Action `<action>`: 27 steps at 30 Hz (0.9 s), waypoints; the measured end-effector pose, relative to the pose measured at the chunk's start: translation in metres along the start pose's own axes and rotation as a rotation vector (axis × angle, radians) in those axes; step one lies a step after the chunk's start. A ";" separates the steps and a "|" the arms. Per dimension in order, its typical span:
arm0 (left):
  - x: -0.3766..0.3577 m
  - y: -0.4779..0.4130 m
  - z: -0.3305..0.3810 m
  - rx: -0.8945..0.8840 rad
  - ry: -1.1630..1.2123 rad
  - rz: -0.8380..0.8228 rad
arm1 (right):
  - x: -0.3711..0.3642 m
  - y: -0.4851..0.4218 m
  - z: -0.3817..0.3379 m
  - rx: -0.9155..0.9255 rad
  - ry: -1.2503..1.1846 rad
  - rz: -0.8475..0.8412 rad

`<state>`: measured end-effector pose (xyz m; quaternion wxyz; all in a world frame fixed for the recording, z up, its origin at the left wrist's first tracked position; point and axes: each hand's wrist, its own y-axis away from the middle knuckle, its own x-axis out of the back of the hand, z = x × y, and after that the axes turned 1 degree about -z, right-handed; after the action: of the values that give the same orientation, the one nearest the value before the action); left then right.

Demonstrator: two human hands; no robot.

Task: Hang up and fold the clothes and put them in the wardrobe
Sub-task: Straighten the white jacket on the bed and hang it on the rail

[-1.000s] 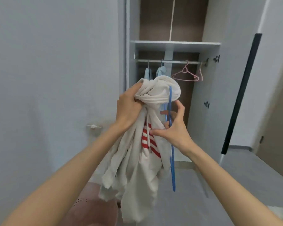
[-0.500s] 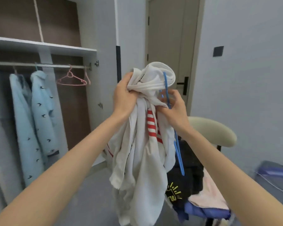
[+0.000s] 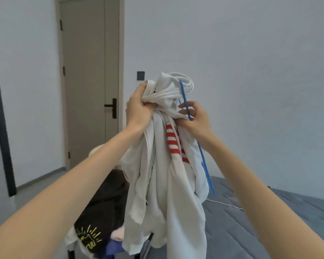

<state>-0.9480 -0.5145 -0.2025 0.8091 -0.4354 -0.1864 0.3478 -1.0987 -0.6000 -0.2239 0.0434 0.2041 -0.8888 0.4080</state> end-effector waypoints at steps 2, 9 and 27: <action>-0.026 0.021 -0.018 0.052 -0.031 -0.061 | 0.023 0.014 0.027 -0.057 0.058 -0.021; -0.093 0.146 -0.098 0.282 -0.109 -0.297 | 0.058 0.113 0.147 -0.372 0.144 -0.149; -0.171 0.277 -0.228 0.518 -0.345 -0.796 | 0.104 0.210 0.294 -1.172 0.107 -0.166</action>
<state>-1.0391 -0.6648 -0.5591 0.9179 -0.0517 -0.3765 0.1139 -1.2508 -0.7304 -0.5422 0.2255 0.1939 -0.9436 -0.1458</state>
